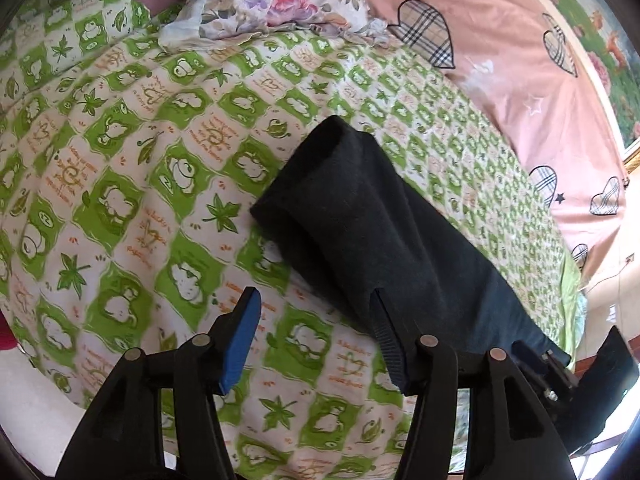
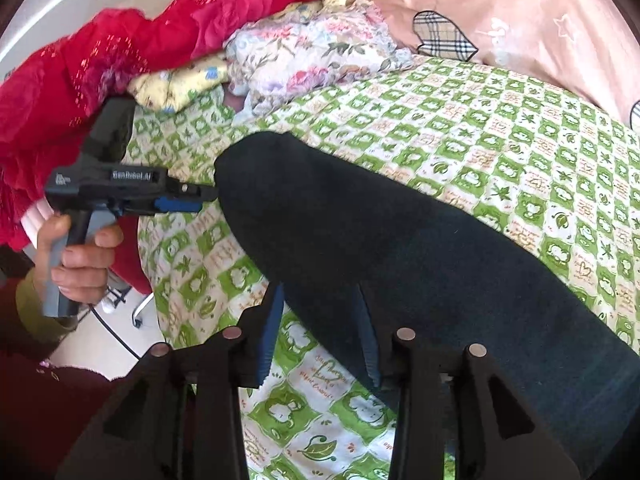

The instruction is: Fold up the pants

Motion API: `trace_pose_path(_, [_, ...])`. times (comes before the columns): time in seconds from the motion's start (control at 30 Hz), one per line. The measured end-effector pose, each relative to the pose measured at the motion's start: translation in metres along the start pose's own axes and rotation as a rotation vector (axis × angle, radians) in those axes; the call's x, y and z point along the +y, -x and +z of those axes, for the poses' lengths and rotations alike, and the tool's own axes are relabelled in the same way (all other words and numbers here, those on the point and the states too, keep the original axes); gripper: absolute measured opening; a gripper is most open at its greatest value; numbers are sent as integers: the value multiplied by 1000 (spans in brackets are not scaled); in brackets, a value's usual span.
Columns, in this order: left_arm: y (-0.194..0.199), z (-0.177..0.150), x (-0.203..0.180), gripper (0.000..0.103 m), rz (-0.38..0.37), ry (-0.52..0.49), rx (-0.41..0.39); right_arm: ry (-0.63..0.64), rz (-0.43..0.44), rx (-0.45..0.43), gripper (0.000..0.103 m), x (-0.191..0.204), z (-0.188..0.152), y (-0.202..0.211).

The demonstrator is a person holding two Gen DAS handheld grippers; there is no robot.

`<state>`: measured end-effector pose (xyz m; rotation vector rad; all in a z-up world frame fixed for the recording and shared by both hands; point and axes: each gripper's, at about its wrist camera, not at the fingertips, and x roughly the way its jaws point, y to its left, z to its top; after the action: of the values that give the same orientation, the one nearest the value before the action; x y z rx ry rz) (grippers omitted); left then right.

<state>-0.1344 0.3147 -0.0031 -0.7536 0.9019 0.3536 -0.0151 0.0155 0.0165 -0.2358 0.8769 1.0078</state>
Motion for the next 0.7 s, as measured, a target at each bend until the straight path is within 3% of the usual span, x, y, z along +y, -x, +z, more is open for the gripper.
trace_pose_path(0.17, [-9,6,3,61,4,8,28,-125,-49,-38,38,-42,21,2])
trace_pose_path(0.27, [-16,10,5,61,14,19,35,-231,-17,-69,38,-80,39,1])
trace_pose_path(0.37, [-23,15,12,61,17,44,47,-310,-19,-40,38,-115,55,-12])
trace_pose_path(0.53, [-32,21,16,61,18,47,48,-277,-42,65,38,-133,70,-47])
trace_pose_path(0.7, [-40,23,17,61,14,25,35,-135,-43,208,38,-112,63,-79])
